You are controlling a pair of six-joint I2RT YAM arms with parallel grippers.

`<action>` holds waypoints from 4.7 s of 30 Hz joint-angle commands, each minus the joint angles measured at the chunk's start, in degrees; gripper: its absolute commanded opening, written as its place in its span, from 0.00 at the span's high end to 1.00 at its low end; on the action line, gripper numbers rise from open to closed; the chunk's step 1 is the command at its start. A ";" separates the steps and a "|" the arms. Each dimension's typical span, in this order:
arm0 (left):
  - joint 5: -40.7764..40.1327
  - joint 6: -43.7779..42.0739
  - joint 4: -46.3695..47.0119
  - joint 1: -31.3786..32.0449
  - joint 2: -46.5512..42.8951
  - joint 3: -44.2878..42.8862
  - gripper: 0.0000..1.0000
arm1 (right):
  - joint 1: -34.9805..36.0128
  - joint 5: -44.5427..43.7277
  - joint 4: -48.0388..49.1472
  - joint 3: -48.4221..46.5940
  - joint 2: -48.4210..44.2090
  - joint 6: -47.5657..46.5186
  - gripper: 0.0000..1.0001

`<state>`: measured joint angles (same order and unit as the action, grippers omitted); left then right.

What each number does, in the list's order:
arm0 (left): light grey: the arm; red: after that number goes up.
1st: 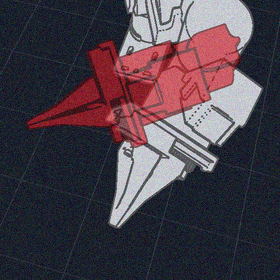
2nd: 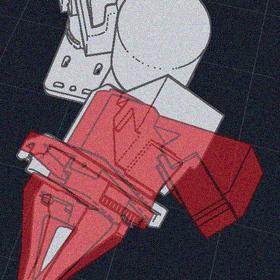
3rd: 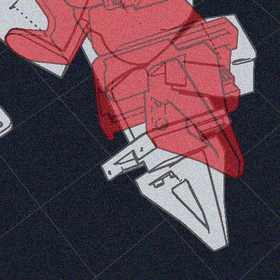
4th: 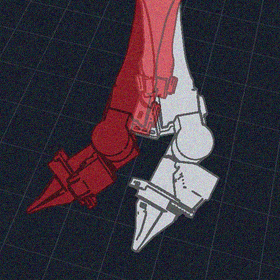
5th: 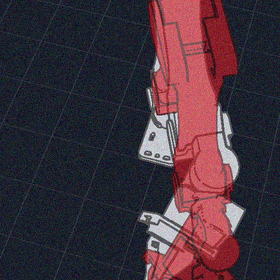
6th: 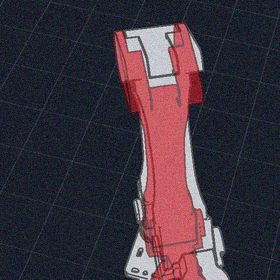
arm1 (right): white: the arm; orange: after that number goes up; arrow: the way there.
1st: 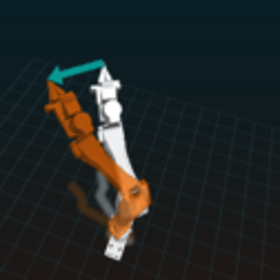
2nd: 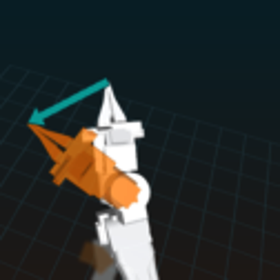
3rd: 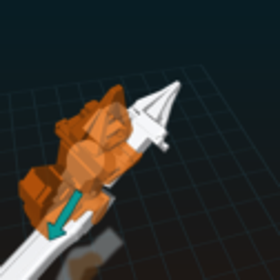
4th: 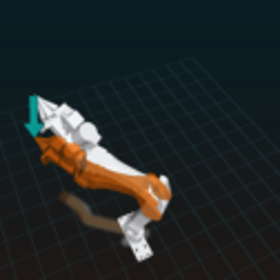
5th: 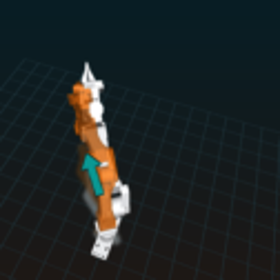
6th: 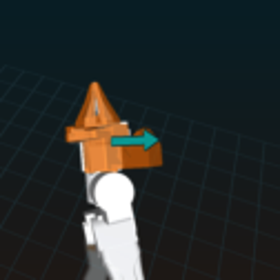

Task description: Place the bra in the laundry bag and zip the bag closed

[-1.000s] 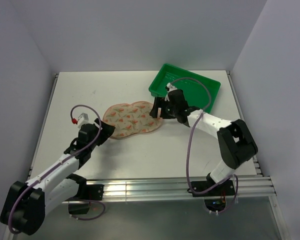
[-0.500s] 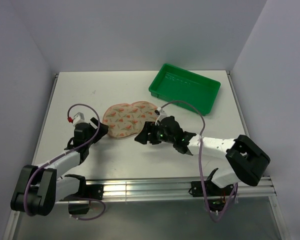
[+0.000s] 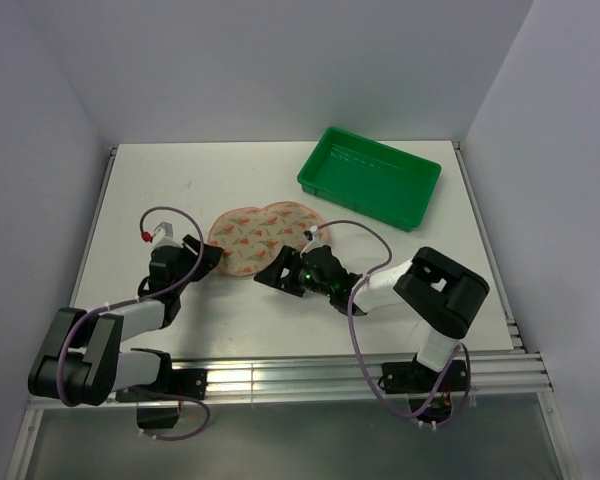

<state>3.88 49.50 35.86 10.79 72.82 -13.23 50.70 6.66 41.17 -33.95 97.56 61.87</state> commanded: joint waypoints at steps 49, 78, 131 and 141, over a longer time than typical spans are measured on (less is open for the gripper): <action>1.05 -0.71 -29.67 4.23 -33.23 4.09 0.40 | 3.44 -21.69 11.04 -5.95 12.92 17.41 0.64; -11.69 -5.11 -8.70 23.14 -14.55 3.30 0.57 | 3.97 -18.44 11.21 -3.40 8.00 18.11 1.00; -18.58 7.54 -37.26 27.80 -36.25 5.49 1.00 | -6.76 10.93 -13.46 -8.13 3.08 -10.00 0.92; -14.79 9.48 -27.70 30.34 -33.98 8.67 1.00 | -5.70 9.16 -21.57 -14.66 0.72 -14.67 0.08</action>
<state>-13.23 58.22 1.15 40.23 37.26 -3.73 44.86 16.47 23.42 -49.45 102.50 49.50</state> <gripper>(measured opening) 0.012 0.904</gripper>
